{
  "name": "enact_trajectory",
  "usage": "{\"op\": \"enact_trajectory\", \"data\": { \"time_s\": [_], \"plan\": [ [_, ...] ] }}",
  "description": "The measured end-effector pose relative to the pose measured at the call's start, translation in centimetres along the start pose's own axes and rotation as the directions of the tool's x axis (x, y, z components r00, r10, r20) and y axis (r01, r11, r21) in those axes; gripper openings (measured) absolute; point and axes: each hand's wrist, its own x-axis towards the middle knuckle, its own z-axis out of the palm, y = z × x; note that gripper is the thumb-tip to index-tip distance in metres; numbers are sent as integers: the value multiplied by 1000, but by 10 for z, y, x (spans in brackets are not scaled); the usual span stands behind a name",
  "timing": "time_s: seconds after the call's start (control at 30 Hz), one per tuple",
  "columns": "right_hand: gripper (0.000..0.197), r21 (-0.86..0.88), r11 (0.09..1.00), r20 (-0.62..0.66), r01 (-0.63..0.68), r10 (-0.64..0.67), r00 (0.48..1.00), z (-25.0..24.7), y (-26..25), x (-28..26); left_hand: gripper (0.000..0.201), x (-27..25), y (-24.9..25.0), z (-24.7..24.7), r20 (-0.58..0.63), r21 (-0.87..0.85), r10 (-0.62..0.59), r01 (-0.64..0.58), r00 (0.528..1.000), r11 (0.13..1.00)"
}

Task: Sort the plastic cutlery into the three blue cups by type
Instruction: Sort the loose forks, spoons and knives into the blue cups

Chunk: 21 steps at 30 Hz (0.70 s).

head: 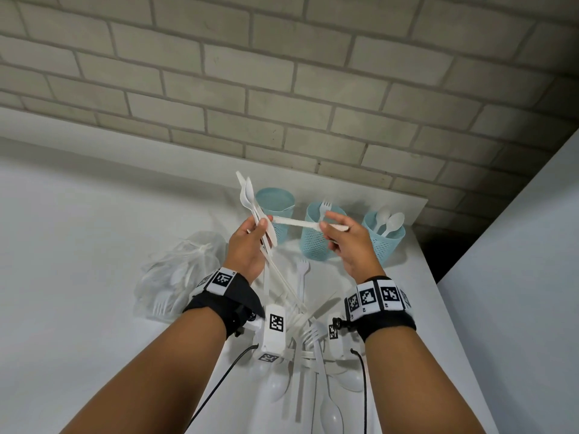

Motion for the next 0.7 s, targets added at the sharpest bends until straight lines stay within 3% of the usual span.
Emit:
{"op": "enact_trajectory", "data": {
  "time_s": [0.17, 0.33, 0.4, 0.5, 0.6, 0.7],
  "plan": [
    [8, 465, 885, -52, -17, 47, 998, 0, -11, 7, 27, 3, 3, -2, 17, -23, -21, 21, 1000, 1000],
    [29, 587, 803, -38, -104, 156, 987, 5, -21, 10, 40, 5, 8, -1, 75, -43, -50, 54, 996, 998],
    [27, 442, 879, 5, -178, 196, 981, 8, -21, 9, 37, 3, 11, 3, 105, -67, -44, 51, 993, 996],
    [12, -39, 971, 134, -235, 239, 962, 12, -13, 4, 32, 2, 13, 8, 145, -86, -31, 43, 989, 995],
    [15, -396, 887, 302, -239, 371, 878, 11, -3, -8, 24, 1, 14, 11, 169, -110, -22, 41, 985, 993],
    [11, -465, 854, 419, -235, 446, 791, 11, 5, -15, 21, 1, 15, 13, 174, -119, -6, 27, 985, 993]
  ]
}}
